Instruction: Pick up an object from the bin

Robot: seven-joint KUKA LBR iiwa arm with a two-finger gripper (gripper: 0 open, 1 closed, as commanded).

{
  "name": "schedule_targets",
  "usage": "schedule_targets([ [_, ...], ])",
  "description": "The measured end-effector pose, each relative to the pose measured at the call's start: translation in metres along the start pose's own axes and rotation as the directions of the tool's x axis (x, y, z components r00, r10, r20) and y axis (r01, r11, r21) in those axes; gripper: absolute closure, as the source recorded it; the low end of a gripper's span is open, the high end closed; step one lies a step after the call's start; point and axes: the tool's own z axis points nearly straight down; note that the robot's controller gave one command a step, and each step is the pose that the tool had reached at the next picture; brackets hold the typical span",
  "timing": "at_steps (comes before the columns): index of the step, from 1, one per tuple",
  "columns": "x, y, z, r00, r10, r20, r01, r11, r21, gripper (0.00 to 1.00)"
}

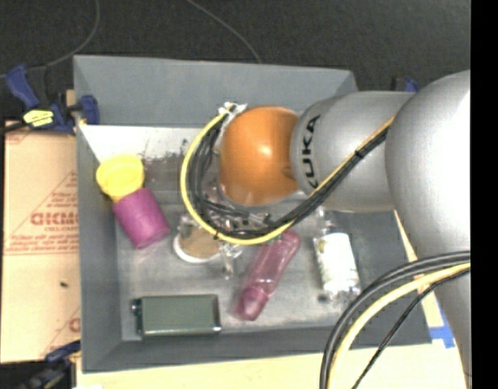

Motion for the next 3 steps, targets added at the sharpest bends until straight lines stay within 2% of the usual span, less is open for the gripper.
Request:
schedule_targets([
  [1, -0.009, -0.016, 0.0, 0.987, 0.158, 0.004, -0.158, 0.987, 0.001, 1.0],
  [2, -0.009, -0.016, 0.0, 0.987, 0.16, 0.004, -0.16, 0.987, 0.0, 1.0],
  [3, 0.003, -0.018, -0.055, 0.989, 0.146, 0.003, -0.146, 0.989, 0.001, 1.0],
])
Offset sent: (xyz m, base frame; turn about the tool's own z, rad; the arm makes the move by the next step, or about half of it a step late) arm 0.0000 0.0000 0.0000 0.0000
